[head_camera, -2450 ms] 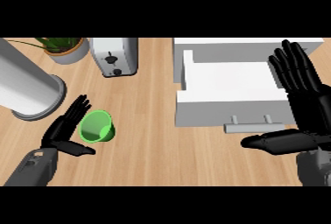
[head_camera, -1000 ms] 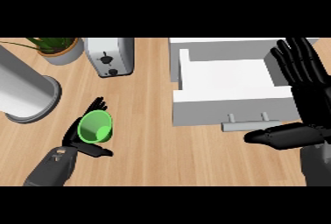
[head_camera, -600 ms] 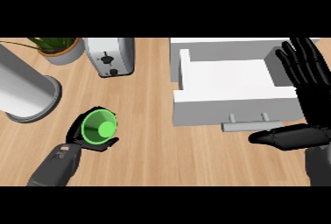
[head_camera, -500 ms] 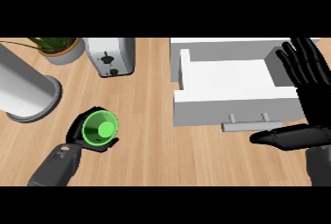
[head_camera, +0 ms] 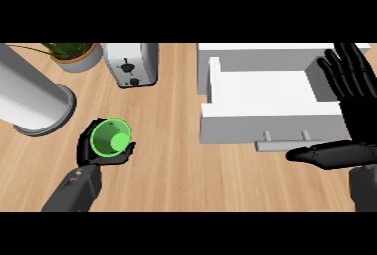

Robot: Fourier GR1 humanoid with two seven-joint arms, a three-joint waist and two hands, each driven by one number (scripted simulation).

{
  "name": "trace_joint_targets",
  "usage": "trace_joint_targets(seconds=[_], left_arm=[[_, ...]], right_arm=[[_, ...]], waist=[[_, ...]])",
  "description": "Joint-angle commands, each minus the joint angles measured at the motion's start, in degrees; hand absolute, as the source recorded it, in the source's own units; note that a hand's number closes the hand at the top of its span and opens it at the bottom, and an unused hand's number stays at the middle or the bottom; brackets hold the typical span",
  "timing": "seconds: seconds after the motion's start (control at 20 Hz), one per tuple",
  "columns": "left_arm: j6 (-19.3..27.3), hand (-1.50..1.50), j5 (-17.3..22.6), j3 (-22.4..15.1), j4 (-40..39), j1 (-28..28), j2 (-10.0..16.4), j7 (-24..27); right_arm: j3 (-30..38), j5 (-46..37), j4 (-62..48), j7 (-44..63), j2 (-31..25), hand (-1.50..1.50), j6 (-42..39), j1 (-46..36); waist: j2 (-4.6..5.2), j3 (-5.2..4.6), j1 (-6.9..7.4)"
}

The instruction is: Pick up the cup, place it into the drawer and close the drawer

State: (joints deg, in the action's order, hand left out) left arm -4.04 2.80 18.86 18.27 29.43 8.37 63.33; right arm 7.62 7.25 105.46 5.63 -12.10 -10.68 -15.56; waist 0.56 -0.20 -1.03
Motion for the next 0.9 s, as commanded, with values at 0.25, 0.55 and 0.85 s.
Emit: trace_joint_targets(seconds=[0.25, 0.55, 0.85], left_arm=[[-5.0, 1.50, 0.5, -2.9, 7.3, 6.4, -3.2, -0.6], [-3.0, 1.50, 0.8, -6.5, 18.1, 12.3, -5.0, -13.6], [1.7, 1.50, 2.7, -10.4, 28.2, 19.8, -8.3, -29.3]], right_arm=[[0.6, 0.7, 1.9, 3.5, -1.5, -1.50, -0.2, -1.1], [0.0, -1.9, 1.1, 2.4, -0.3, -1.50, 1.3, 0.4], [2.6, 0.1, -1.0, 0.0, -1.5, -1.50, -0.6, 1.5]], waist=[[-0.68, 0.18, 0.78], [-0.95, 0.25, 1.49], [-0.98, 0.26, 1.38]])
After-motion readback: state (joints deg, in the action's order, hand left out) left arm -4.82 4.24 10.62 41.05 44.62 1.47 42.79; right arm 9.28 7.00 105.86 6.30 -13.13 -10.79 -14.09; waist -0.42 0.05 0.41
